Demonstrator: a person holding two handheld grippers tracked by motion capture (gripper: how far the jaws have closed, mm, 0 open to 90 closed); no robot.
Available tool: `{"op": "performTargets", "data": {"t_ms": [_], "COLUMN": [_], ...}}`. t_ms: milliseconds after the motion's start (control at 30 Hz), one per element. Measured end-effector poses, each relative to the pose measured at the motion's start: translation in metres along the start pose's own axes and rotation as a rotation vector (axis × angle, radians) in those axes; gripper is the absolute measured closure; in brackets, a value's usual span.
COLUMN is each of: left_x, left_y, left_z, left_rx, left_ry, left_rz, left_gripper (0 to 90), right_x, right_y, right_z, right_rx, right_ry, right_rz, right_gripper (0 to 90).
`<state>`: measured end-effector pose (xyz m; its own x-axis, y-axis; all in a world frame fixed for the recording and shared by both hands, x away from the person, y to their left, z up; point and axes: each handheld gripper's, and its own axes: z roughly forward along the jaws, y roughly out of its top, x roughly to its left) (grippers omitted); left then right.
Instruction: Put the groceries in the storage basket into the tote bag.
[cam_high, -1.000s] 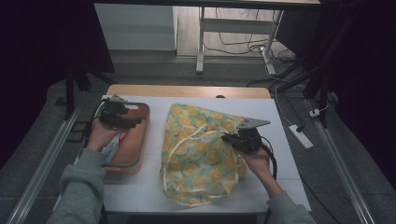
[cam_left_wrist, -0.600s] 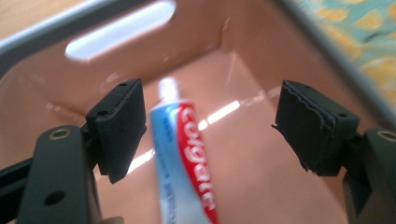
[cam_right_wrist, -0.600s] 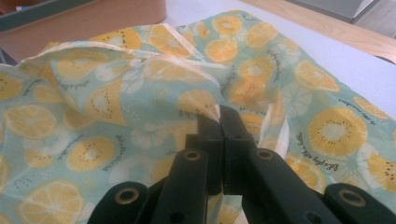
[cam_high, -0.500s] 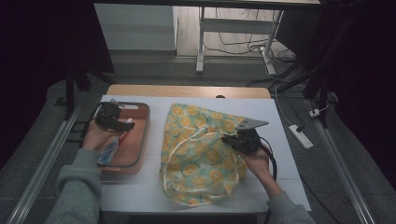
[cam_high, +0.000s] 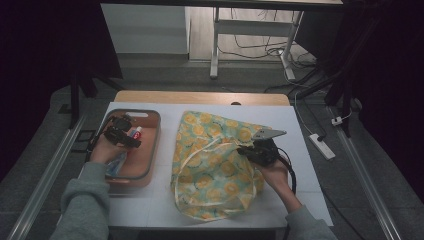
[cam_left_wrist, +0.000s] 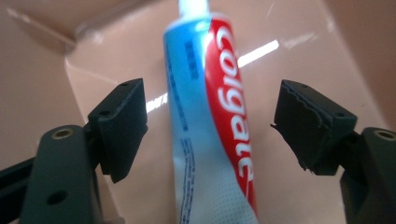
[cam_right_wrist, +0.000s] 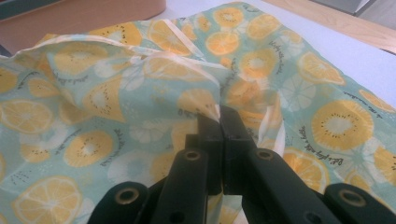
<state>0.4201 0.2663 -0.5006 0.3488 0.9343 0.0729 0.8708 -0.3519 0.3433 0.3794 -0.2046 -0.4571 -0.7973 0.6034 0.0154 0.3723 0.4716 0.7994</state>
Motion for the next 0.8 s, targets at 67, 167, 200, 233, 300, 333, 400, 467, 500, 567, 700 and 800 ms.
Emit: {"op": "performTargets", "data": {"t_ms": [67, 167, 200, 233, 300, 333, 400, 467, 500, 567, 700, 800], "left_x": [0.0009, 0.0017, 0.0035, 0.0050, 0.0079, 0.0083, 0.0074, 0.0056, 0.0056, 0.0061, 0.0038, 0.0005], "left_y": [-0.0017, -0.0036, -0.0038, -0.0042, -0.0056, -0.0059, -0.0057, -0.0052, -0.0052, -0.0055, -0.0052, -0.0043], "left_z": [0.0035, 0.0081, 0.0079, 0.0076, 0.0079, 0.0077, 0.0072, 0.0064, 0.0058, 0.0040, 0.0011, -0.0004], "left_rx": [0.015, 0.040, 0.038, 0.036, 0.035, 0.035, 0.039, 0.042, 0.042, 0.040, 0.037, 0.040], "left_ry": [-0.013, -0.049, -0.059, -0.055, -0.072, -0.070, -0.058, -0.033, -0.029, -0.028, -0.008, 0.014], "left_rz": [-0.020, -0.034, -0.050, -0.062, -0.081, -0.083, -0.082, -0.071, -0.068, -0.062, -0.042, -0.023], "left_gripper": [27.8, 38.4, 42.2, 46.1, 50.2, 51.4, 54.2, 58.5, 60.5, 64.9, 71.1, 72.9], "right_x": [-0.0002, 0.0000, 0.0002, 0.0002, 0.0002, 0.0001, 0.0001, 0.0005, 0.0008, 0.0012, 0.0010, 0.0008], "right_y": [-0.0003, -0.0003, -0.0002, -0.0002, -0.0005, -0.0008, -0.0012, -0.0015, -0.0016, -0.0016, -0.0016, -0.0016], "right_z": [0.0000, 0.0000, 0.0000, 0.0002, 0.0005, 0.0006, 0.0009, 0.0010, 0.0010, 0.0008, 0.0004, 0.0003], "right_rx": [0.002, 0.002, 0.002, 0.003, 0.002, 0.002, 0.003, 0.005, 0.005, 0.004, 0.002, 0.002], "right_ry": [-0.001, -0.001, -0.002, -0.002, -0.001, -0.002, -0.003, -0.005, -0.006, -0.006, -0.008, -0.008], "right_rz": [0.000, -0.001, -0.002, -0.003, -0.002, -0.002, 0.000, -0.001, -0.002, -0.001, -0.002, -0.003], "right_gripper": [88.6, 88.6, 88.6, 88.6, 88.6, 88.6, 88.6, 88.6, 88.6, 88.6, 88.6, 88.6]}}
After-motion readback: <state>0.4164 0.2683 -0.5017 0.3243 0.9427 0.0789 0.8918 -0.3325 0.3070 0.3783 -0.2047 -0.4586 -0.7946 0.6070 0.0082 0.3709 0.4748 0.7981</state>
